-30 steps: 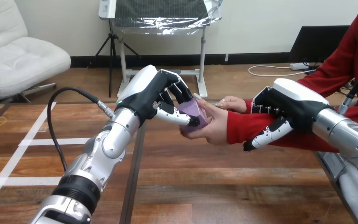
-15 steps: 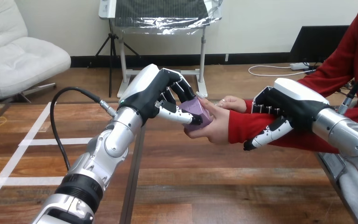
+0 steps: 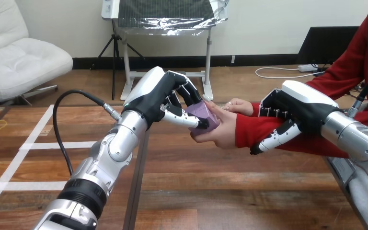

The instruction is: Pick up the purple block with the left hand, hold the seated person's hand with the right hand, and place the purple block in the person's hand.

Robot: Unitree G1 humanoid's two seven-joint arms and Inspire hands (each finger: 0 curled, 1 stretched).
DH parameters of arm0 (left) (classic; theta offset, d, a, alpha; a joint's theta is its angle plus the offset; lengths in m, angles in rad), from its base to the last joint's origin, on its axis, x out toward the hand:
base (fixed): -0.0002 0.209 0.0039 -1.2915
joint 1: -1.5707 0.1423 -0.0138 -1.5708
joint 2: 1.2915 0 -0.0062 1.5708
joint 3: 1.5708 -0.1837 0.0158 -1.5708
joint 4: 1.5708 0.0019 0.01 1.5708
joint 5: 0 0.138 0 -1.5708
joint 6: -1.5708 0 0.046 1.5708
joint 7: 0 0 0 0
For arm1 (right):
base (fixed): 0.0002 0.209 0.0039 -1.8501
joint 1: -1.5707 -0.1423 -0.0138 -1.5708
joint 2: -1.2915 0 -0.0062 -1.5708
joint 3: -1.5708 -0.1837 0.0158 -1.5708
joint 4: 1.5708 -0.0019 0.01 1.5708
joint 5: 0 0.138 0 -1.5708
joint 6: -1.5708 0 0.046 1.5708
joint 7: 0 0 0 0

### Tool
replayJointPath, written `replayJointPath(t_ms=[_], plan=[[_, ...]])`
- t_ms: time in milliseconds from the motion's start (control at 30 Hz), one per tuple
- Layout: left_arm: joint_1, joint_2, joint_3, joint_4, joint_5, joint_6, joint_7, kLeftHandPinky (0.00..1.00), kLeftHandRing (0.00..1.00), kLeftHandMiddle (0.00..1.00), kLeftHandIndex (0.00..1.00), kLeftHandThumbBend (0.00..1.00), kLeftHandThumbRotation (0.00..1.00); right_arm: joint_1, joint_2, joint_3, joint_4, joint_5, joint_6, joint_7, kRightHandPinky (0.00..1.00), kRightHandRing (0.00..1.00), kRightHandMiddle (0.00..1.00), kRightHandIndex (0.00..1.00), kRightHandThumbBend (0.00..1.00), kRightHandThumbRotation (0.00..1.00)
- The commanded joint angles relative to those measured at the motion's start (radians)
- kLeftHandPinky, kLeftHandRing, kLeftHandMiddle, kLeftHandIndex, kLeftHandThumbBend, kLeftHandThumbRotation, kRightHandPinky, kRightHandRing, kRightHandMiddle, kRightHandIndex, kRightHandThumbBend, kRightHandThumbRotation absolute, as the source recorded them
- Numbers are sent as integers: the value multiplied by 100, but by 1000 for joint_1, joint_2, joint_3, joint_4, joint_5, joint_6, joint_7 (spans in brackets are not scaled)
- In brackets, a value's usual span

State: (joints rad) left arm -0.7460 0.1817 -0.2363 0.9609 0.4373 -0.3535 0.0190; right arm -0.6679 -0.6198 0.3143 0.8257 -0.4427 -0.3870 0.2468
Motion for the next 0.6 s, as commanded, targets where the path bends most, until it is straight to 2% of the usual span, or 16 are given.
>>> replayJointPath(t_ms=[0, 67, 100, 167, 267, 367, 400, 433, 567], plan=[[-58, -57, -15, -2, -31, -15, -49, 29, 34, 41, 46, 61, 0, -51, 46, -31, -86, 28, -14, -11, 30, 31, 35, 36, 94, 29], [-55, -60, -4, -7, -52, 5, -78, 31, 36, 43, 47, 62, 0, -50, 46, -32, -83, 29, -16, -11, 30, 31, 35, 36, 94, 29], [-54, -60, 0, -10, -60, 14, -92, 35, 42, 48, 51, 64, 0, -50, 46, -32, -81, 30, -18, -11, 30, 31, 35, 36, 94, 29], [-52, -57, 2, -16, -71, 27, -116, 38, 46, 51, 54, 65, 0, -49, 45, -33, -78, 32, -18, -8, 30, 31, 35, 36, 94, 29], [-47, -47, -1, -27, -77, 33, -135, 45, 54, 59, 61, 68, 9, -48, 44, -33, -80, 34, -10, 0, 31, 32, 36, 36, 94, 29], [-39, -38, -3, -38, -80, 28, -141, 52, 62, 67, 69, 72, 23, -47, 42, -33, -81, 36, 1, 11, 32, 33, 37, 37, 94, 29], [-35, -34, -3, -43, -81, 25, -143, 52, 62, 67, 69, 72, 23, -46, 41, -33, -81, 37, 3, 15, 32, 33, 37, 37, 94, 29], [-33, -31, -3, -46, -82, 23, -144, 55, 66, 71, 74, 74, 34, -45, 41, -34, -80, 37, 4, 18, 33, 35, 39, 39, 96, 31], [-19, -16, -5, -69, -75, 15, -139, 61, 73, 77, 80, 76, 52, -41, 36, -35, -89, 40, 23, 40, 35, 38, 42, 43, 98, 34]])
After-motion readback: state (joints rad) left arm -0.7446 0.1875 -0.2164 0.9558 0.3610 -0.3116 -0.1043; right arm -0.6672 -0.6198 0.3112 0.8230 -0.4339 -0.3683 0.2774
